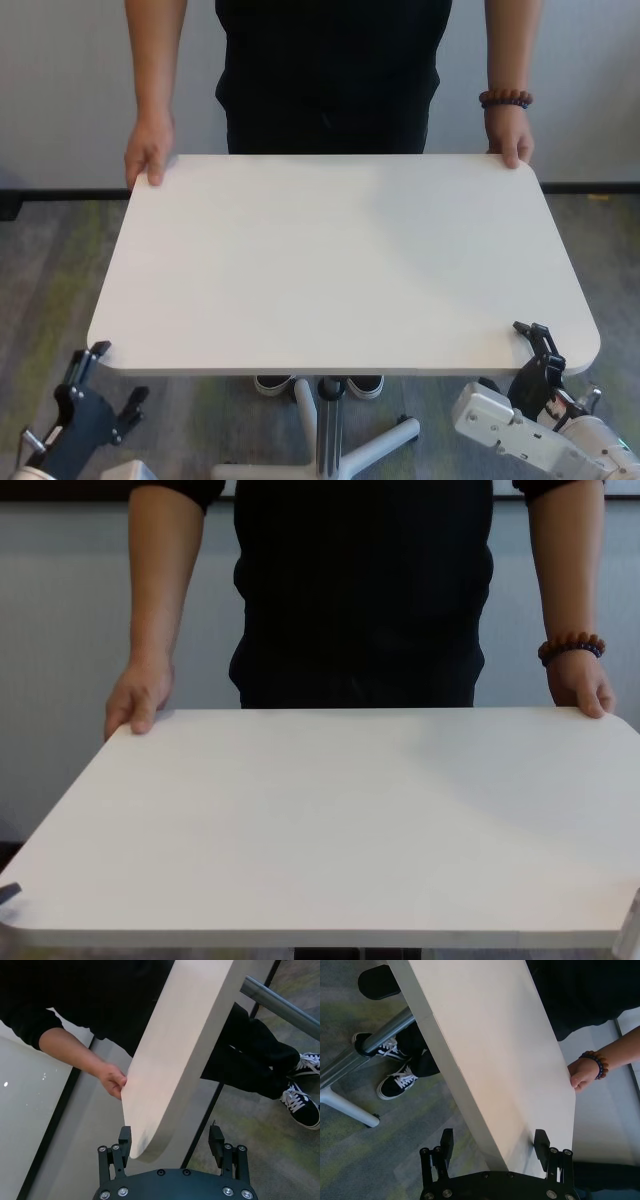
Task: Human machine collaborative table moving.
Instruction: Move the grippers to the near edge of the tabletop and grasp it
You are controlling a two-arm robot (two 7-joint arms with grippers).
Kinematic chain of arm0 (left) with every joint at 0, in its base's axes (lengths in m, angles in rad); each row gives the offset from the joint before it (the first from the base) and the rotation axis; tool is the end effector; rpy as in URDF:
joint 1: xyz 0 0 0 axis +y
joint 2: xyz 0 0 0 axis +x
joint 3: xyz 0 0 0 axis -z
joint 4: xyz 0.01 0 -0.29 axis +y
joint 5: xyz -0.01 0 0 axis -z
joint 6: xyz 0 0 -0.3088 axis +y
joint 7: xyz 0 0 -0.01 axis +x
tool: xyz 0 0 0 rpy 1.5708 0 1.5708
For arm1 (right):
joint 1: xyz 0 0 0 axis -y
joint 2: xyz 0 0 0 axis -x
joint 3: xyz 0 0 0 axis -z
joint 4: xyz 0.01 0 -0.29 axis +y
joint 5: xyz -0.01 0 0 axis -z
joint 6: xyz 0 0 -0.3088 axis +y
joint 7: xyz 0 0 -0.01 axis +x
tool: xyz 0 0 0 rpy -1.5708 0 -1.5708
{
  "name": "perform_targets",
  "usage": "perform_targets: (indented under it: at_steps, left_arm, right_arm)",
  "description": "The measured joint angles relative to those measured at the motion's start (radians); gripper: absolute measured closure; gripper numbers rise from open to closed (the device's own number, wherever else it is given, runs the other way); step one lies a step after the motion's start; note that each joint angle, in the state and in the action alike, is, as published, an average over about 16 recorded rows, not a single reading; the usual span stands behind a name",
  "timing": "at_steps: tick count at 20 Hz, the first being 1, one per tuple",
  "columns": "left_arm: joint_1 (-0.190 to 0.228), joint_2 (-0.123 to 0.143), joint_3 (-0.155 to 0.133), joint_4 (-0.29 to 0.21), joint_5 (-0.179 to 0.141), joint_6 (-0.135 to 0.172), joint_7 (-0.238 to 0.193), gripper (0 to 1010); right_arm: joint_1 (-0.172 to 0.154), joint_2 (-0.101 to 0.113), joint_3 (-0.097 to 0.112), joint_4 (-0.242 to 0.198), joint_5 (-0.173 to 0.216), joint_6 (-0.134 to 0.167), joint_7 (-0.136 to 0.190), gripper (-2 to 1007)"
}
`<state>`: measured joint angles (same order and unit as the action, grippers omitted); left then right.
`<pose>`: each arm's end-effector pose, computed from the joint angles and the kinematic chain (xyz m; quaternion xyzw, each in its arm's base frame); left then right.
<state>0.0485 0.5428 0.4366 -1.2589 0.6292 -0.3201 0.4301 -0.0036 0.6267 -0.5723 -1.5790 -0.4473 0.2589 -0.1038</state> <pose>0.2607 0.0900 -0.4199 0.3054 -0.4118 0.4983 0.6992 0.2756 -0.0324 -0.3475 -0.4451 -0.3010 -0.4602 0.7067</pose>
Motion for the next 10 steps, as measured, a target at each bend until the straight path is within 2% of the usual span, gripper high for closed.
perform_targets:
  at_steps: [4, 10]
  left_arm:
    - [-0.001, -0.008, 0.008, 0.006, 0.042, 0.001, 0.013, 10]
    - [-0.011, -0.025, 0.005, 0.014, 0.064, 0.002, 0.016, 10]
  right_arm:
    - [-0.003, -0.004, 0.008, 0.002, -0.004, -0.002, 0.006, 4]
    - [-0.006, -0.013, 0.017, 0.006, -0.012, -0.006, 0.015, 4]
